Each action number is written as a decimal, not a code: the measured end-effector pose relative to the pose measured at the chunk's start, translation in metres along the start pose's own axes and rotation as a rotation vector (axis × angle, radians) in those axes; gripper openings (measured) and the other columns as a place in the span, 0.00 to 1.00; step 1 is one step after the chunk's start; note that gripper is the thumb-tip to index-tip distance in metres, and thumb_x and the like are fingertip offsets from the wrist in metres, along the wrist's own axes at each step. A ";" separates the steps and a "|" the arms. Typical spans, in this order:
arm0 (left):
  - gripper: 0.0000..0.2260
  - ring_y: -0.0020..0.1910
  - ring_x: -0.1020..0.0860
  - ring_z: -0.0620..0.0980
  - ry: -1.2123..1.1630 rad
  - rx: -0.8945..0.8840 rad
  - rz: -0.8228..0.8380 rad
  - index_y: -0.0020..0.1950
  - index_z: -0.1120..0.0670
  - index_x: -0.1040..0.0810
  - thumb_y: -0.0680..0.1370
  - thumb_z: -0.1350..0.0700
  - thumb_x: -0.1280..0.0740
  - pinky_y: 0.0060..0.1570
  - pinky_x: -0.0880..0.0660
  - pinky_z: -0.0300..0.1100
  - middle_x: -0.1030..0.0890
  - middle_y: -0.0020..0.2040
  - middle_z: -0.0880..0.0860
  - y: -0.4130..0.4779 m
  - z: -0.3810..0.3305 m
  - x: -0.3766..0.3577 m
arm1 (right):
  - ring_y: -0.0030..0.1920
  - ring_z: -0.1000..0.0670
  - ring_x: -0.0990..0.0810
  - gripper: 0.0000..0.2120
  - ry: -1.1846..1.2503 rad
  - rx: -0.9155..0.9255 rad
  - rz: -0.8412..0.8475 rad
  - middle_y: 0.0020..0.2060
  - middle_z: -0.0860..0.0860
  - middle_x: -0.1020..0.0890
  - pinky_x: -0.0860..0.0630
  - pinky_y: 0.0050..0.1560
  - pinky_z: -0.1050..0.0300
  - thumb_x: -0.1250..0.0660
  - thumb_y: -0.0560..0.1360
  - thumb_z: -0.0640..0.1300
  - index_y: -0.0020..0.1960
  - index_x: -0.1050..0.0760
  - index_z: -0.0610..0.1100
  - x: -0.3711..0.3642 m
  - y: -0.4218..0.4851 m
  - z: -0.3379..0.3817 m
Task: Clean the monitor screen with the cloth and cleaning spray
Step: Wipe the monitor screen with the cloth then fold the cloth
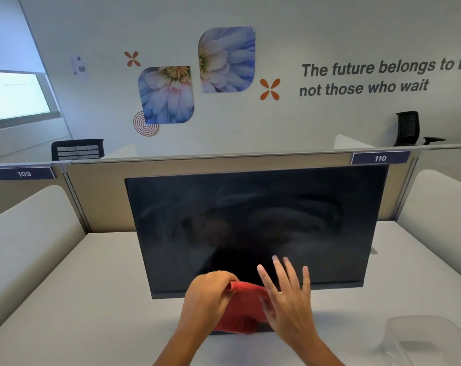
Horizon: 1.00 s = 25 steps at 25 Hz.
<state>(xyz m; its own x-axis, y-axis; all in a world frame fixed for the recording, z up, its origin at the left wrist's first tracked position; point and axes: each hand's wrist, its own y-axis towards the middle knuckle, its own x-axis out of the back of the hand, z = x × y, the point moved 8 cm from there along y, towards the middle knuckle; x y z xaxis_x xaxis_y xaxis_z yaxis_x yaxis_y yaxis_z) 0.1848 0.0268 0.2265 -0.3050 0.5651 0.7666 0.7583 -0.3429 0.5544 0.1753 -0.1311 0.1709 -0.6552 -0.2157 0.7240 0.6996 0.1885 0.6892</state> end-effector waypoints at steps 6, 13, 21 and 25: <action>0.05 0.40 0.22 0.43 -0.139 0.130 0.055 0.47 0.44 0.23 0.77 0.54 0.36 0.36 0.33 0.27 0.17 0.41 0.42 -0.025 -0.001 -0.006 | 0.35 0.45 0.18 0.03 0.195 -0.150 0.288 0.32 0.51 0.16 0.20 0.39 0.50 0.25 0.65 0.43 0.38 0.17 0.47 0.014 -0.037 -0.029; 0.04 0.43 0.20 0.41 -0.340 0.210 -0.053 0.46 0.47 0.22 0.75 0.56 0.33 0.40 0.23 0.35 0.19 0.41 0.40 -0.013 -0.001 0.011 | 0.38 0.46 0.15 0.13 0.190 -0.154 -0.090 0.40 0.46 0.14 0.18 0.39 0.54 0.22 0.63 0.37 0.48 0.16 0.40 0.079 -0.009 -0.032; 0.15 0.55 0.23 0.43 -0.350 0.096 0.542 0.58 0.53 0.24 0.71 0.60 0.36 0.58 0.27 0.42 0.22 0.55 0.43 -0.164 -0.003 -0.086 | 0.28 0.49 0.19 0.10 0.143 0.130 0.121 0.31 0.50 0.17 0.25 0.27 0.65 0.27 0.56 0.36 0.36 0.15 0.45 0.043 -0.155 0.017; 0.27 0.67 0.32 0.43 -0.317 0.107 0.653 0.71 0.50 0.37 0.72 0.62 0.40 0.72 0.49 0.33 0.24 0.59 0.49 -0.220 -0.009 -0.114 | 0.35 0.48 0.15 0.15 0.180 0.169 0.241 0.37 0.47 0.14 0.19 0.34 0.60 0.25 0.52 0.34 0.38 0.15 0.44 0.033 -0.197 0.018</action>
<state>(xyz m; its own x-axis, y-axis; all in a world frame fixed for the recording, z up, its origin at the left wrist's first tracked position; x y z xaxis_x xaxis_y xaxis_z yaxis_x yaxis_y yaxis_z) 0.0472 0.0309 0.0195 0.3976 0.4660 0.7904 0.7856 -0.6180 -0.0308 0.0108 -0.1577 0.0596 -0.4053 -0.3080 0.8607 0.7614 0.4074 0.5043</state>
